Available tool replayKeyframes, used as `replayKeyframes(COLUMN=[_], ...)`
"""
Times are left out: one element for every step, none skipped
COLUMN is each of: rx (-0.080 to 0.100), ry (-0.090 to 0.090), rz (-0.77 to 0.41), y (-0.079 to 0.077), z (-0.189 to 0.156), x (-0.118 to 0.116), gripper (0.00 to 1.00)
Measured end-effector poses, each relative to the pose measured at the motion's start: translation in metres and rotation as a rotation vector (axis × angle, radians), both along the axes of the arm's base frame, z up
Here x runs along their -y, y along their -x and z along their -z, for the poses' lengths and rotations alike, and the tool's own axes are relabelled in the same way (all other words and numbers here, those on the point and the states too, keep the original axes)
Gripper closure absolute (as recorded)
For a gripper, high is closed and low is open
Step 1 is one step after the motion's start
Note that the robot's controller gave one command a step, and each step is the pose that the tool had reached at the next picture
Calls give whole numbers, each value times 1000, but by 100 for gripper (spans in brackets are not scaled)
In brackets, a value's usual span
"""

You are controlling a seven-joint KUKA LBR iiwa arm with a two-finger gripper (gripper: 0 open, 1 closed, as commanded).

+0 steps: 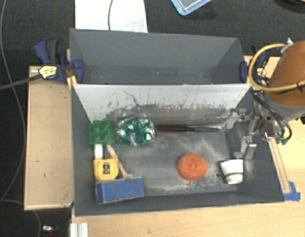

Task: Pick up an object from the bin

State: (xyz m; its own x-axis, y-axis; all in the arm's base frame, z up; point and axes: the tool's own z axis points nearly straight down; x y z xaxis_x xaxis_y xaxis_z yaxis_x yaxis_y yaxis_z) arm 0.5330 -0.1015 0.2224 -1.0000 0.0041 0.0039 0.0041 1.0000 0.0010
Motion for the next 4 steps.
replayKeyframes(rx=[7,12,25,14], ry=[1,2,2,3], rz=[-4,-10,-56,-98], y=[-2,11,29,53], z=[-4,71,67,107], x=[0,-46,-108,-118], gripper=[0,0,0,0])
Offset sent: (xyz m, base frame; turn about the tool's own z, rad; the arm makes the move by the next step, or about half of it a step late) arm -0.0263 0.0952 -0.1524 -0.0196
